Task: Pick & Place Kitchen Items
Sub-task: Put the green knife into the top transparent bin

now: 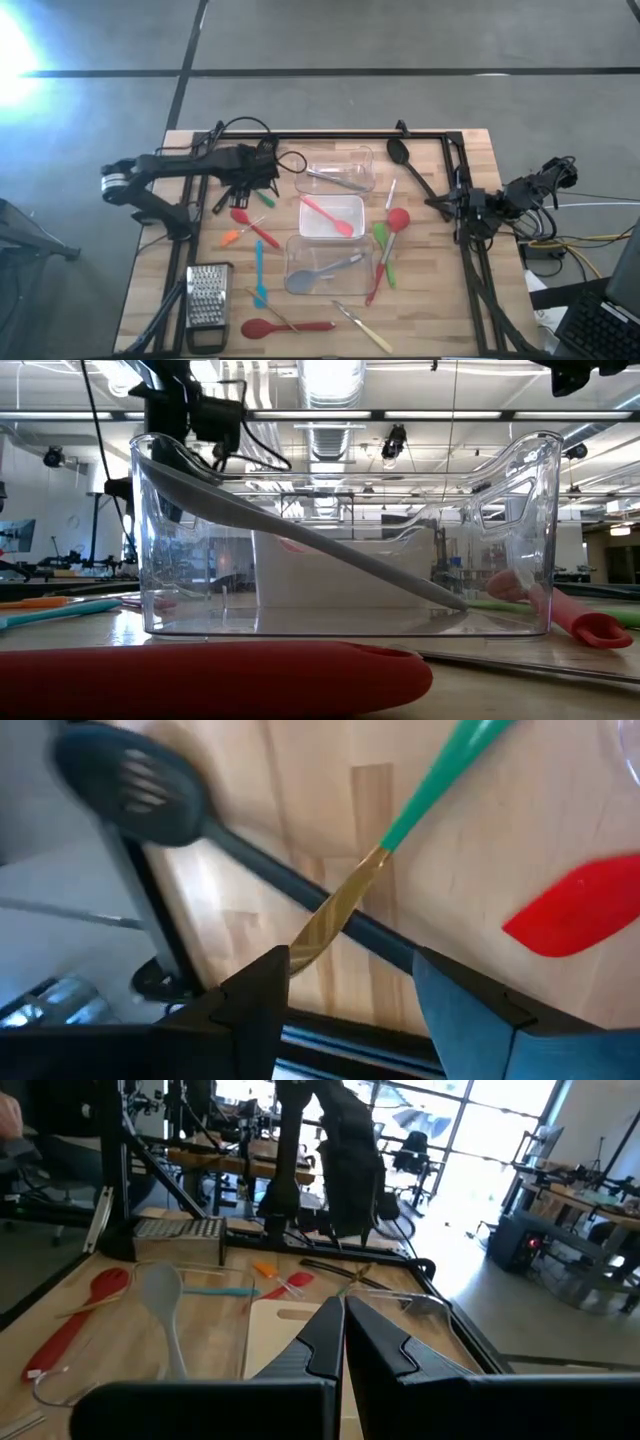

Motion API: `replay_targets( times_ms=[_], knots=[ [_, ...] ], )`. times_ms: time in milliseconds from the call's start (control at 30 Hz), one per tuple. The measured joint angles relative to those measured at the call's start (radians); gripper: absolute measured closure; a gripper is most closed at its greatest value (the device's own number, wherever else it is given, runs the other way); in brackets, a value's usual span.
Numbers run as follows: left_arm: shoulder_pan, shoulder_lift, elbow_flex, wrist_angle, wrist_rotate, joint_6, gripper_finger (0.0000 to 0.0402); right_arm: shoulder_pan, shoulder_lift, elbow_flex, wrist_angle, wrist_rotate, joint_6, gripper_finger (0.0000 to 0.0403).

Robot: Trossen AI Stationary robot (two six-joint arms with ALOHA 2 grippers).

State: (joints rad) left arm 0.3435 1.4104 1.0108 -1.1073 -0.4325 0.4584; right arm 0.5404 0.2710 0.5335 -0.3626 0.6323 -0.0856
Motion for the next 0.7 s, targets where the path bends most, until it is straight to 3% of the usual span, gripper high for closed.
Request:
replay_targets(
  times_ms=[200, 700],
  knots=[
    [0.036, 0.061, 0.0, 0.052, 0.113, 0.091, 0.0188, 0.0, 0.0, 0.0, 0.0, 0.0, 0.007, 0.0394],
    [0.081, 0.124, -0.001, 0.123, 0.208, 0.147, 0.0189, 0.0, 0.0, 0.0, 0.0, 0.0, 0.006, 0.0394]
  ],
)
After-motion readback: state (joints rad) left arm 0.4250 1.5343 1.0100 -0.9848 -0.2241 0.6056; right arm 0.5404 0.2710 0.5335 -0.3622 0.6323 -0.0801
